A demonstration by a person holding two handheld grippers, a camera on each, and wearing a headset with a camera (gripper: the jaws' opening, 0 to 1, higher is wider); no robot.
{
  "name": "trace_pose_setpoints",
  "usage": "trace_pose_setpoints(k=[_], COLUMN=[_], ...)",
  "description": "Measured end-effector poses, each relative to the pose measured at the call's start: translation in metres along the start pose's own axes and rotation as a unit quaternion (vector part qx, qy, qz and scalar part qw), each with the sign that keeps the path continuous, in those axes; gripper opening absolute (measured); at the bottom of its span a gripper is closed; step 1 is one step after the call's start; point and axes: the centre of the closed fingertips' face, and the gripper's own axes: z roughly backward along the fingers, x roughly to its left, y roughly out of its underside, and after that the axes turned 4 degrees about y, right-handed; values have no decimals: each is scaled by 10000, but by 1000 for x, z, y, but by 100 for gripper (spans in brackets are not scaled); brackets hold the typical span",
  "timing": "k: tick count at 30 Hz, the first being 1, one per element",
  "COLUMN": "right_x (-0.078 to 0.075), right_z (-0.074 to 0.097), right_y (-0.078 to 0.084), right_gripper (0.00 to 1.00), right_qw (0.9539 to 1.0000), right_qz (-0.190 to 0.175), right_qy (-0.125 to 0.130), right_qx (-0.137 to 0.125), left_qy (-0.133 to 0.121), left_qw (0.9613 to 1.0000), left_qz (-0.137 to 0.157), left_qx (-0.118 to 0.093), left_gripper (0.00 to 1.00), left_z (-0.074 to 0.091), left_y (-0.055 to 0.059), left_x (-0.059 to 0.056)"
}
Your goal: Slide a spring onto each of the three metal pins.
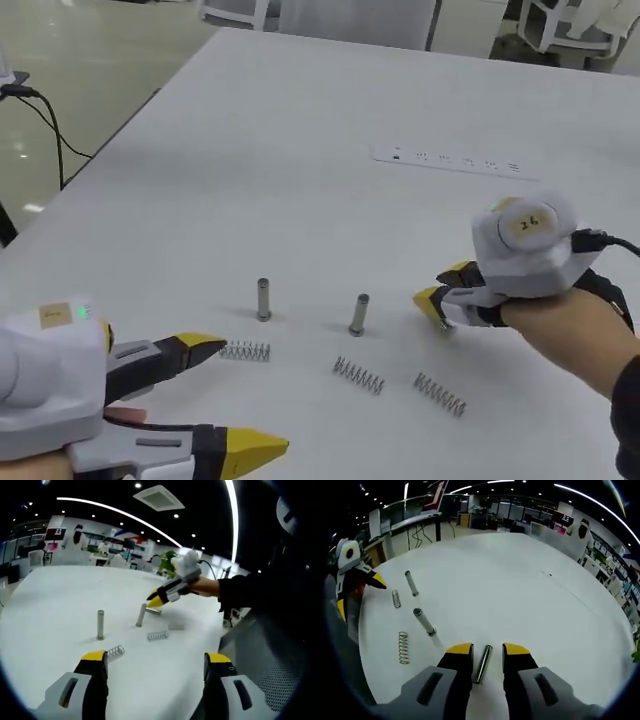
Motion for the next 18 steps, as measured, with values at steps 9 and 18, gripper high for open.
trace_pose_setpoints(k=[9, 18], right_x=[1, 1], right_z=[-7, -13], right_y=[11, 15], right_gripper=[14, 10], right_qw=[9996, 9989], right_qz=[-13, -84], right_qy=[-26, -85], right_qx=[289, 464], left_qy=[-26, -18], left_qw=[10000, 10000], left_qz=[-10, 2], left_qx=[3, 21], left_gripper=[73, 73], left_z=[1, 1], left_y=[0, 1], left_x=[0, 0])
